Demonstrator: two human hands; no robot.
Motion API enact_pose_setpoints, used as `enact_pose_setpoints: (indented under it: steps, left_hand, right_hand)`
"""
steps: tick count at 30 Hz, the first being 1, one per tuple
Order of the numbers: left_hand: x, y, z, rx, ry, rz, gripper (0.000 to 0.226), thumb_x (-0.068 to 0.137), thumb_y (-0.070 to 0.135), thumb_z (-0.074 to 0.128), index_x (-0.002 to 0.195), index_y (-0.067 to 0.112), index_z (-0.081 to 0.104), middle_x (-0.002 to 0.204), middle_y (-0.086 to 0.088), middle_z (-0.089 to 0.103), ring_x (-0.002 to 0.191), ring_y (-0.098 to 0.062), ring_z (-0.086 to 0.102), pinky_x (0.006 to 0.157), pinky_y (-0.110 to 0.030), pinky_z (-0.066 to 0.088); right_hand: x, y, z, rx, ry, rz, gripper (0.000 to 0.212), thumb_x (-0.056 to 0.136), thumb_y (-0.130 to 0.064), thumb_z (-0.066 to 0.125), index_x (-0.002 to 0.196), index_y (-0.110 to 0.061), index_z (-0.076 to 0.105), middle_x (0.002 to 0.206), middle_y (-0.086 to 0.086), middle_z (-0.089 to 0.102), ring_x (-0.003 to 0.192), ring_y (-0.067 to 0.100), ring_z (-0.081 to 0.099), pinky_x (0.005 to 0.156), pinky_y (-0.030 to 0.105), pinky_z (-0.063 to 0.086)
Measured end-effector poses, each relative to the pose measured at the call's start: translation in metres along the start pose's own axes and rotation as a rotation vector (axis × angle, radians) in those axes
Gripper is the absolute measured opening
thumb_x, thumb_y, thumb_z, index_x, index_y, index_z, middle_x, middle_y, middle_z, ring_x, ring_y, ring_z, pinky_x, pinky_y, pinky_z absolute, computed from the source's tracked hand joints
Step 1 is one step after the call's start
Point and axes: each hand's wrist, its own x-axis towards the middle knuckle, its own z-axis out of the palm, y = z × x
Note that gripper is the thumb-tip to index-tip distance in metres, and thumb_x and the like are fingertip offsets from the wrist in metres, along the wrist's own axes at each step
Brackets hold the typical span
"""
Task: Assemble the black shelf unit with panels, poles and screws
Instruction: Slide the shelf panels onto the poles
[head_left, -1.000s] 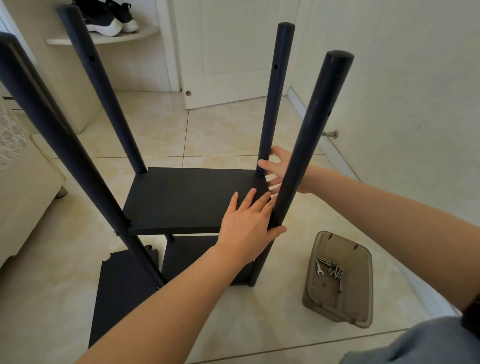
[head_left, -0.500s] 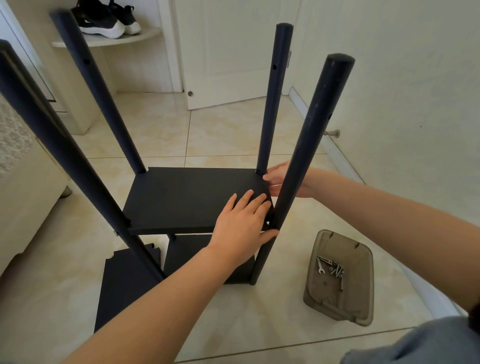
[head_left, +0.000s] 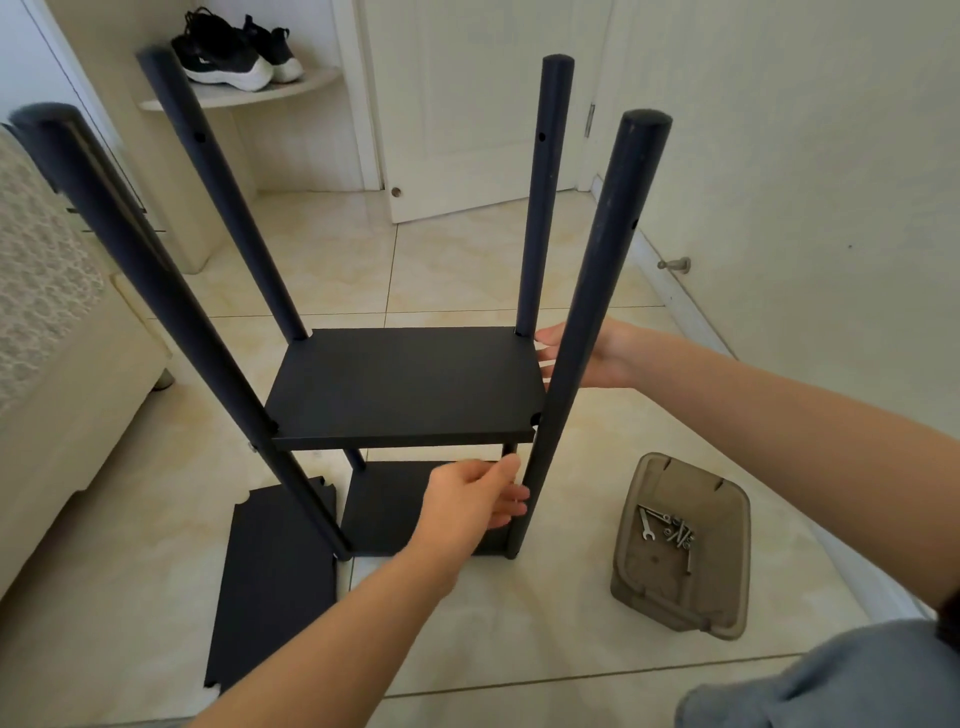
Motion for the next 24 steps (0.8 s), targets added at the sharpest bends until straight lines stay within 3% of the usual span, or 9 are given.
enact_pose_setpoints:
  steps: [2, 4, 8, 11, 14, 18, 21, 24]
  left_hand:
    - [0.005, 0.0, 0.001, -0.308, -0.087, -0.128, 0.02, 0.095, 0.034, 0.065, 0.105, 0.016, 0.066, 0.105, -0.001, 0.076, 0.1, -0.015, 0.073, 0.095, -0.033, 0.056]
    - [0.012, 0.001, 0.004, -0.524, -0.107, -0.144, 0.018, 0.094, 0.031, 0.066, 0.108, 0.019, 0.062, 0.119, -0.003, 0.069, 0.115, -0.02, 0.065, 0.105, -0.038, 0.049]
    - [0.026, 0.013, 0.011, -0.789, -0.026, -0.156, 0.035, 0.09, 0.021, 0.071, 0.123, 0.011, 0.062, 0.115, -0.006, 0.073, 0.106, -0.019, 0.067, 0.107, -0.04, 0.046]
    - [0.033, 0.014, 0.014, -0.857, -0.011, -0.163, 0.037, 0.091, 0.016, 0.07, 0.126, 0.008, 0.061, 0.115, -0.009, 0.074, 0.111, -0.022, 0.067, 0.107, -0.039, 0.045]
    - [0.037, 0.012, 0.017, -0.889, -0.014, -0.152, 0.031, 0.093, 0.015, 0.066, 0.123, 0.007, 0.063, 0.113, -0.011, 0.074, 0.112, -0.024, 0.068, 0.105, -0.038, 0.046]
    - [0.04, 0.008, 0.018, -0.888, -0.021, -0.131, 0.019, 0.094, 0.012, 0.066, 0.112, 0.008, 0.066, 0.102, -0.01, 0.077, 0.107, -0.026, 0.07, 0.104, -0.041, 0.049]
    - [0.04, 0.004, 0.017, -0.846, -0.051, -0.1, 0.017, 0.094, 0.011, 0.065, 0.11, 0.009, 0.066, 0.102, -0.009, 0.077, 0.108, -0.026, 0.07, 0.103, -0.04, 0.049]
    - [0.04, 0.002, 0.017, -0.81, -0.073, -0.072, 0.026, 0.094, 0.012, 0.065, 0.119, 0.009, 0.064, 0.113, -0.01, 0.074, 0.113, -0.026, 0.067, 0.106, -0.041, 0.046]
  right_hand:
    - [-0.003, 0.001, 0.0, 0.029, -0.017, -0.011, 0.032, 0.108, -0.023, 0.032, 0.127, -0.007, 0.053, 0.124, 0.014, 0.058, 0.102, 0.03, 0.06, 0.066, 0.041, 0.054]
    - [-0.005, 0.003, -0.001, 0.036, -0.038, -0.026, 0.034, 0.108, -0.027, 0.028, 0.124, -0.009, 0.051, 0.119, 0.013, 0.059, 0.097, 0.029, 0.061, 0.066, 0.041, 0.054]
    - [-0.001, 0.008, -0.003, 0.057, -0.052, -0.051, 0.039, 0.108, -0.03, 0.026, 0.132, -0.009, 0.049, 0.127, 0.014, 0.058, 0.108, 0.031, 0.061, 0.071, 0.041, 0.056]
    - [0.0, 0.011, -0.007, 0.013, -0.044, -0.119, 0.034, 0.107, -0.023, 0.035, 0.131, -0.007, 0.052, 0.133, 0.014, 0.056, 0.115, 0.033, 0.059, 0.076, 0.039, 0.057]
    - [-0.001, 0.013, -0.019, -0.088, -0.002, -0.183, 0.019, 0.101, -0.004, 0.045, 0.111, -0.006, 0.061, 0.129, 0.015, 0.058, 0.104, 0.03, 0.064, 0.069, 0.036, 0.061]
    - [-0.017, 0.019, -0.034, -0.483, 0.034, -0.223, 0.031, 0.096, 0.005, 0.053, 0.122, -0.01, 0.06, 0.123, 0.01, 0.062, 0.105, 0.024, 0.066, 0.084, 0.037, 0.06]
    - [-0.044, 0.021, -0.034, -0.726, -0.101, -0.296, 0.033, 0.09, 0.005, 0.061, 0.113, -0.019, 0.065, 0.114, 0.0, 0.067, 0.101, 0.015, 0.068, 0.074, 0.023, 0.059]
    - [-0.067, 0.024, -0.03, -0.875, -0.167, -0.385, 0.031, 0.088, -0.006, 0.067, 0.106, -0.03, 0.062, 0.108, -0.013, 0.065, 0.098, 0.006, 0.065, 0.064, 0.012, 0.054]
